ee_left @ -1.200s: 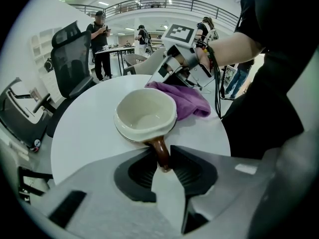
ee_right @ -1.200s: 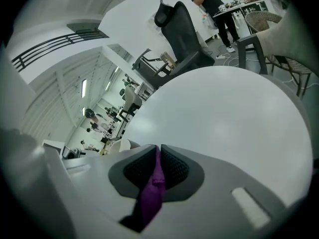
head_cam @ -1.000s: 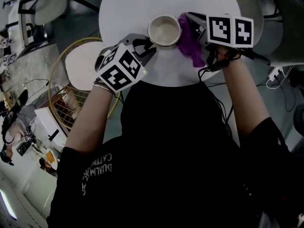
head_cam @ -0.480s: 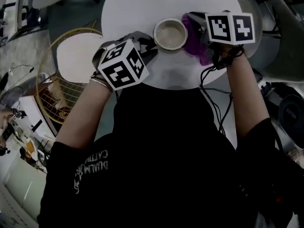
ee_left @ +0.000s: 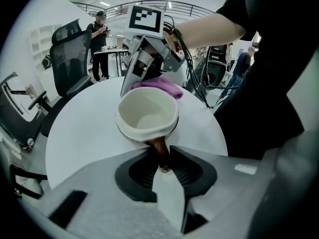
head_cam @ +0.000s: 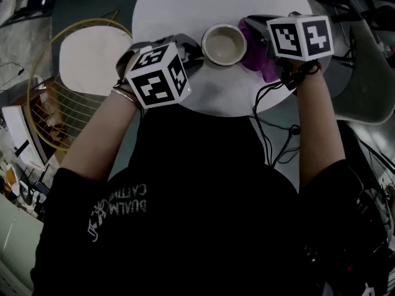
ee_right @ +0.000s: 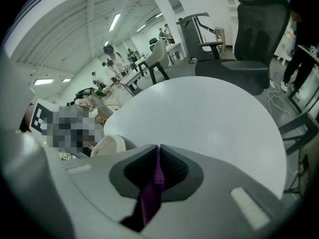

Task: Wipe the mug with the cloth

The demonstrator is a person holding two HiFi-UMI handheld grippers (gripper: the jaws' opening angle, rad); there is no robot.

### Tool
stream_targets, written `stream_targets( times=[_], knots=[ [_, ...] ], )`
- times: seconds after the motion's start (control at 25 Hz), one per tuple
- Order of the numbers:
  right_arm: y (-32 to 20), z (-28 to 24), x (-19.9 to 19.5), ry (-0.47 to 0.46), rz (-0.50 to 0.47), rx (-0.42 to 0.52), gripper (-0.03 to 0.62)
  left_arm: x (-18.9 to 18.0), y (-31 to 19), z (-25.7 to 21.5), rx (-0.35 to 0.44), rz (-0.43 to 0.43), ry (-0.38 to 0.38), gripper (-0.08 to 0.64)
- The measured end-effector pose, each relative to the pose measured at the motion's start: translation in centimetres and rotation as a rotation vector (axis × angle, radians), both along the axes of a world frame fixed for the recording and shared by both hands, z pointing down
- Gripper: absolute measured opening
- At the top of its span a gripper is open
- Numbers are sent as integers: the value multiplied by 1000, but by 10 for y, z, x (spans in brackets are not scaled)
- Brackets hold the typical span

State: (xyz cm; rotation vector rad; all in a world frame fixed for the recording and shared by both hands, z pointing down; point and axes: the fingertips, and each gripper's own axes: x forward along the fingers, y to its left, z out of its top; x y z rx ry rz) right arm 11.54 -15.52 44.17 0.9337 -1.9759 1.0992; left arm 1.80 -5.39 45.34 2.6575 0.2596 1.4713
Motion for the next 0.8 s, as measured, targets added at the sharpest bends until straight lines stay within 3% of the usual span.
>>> stream_targets(
  times=[0.44, 0.8],
  knots=[
    [-14, -4, -30, 61, -22, -79, 29, -17, -7, -2, -87, -43, 84, 66],
    [-18, 6, -62, 163, -38, -135, 29, -35, -5, 2, -95, 53, 101, 64]
  ],
)
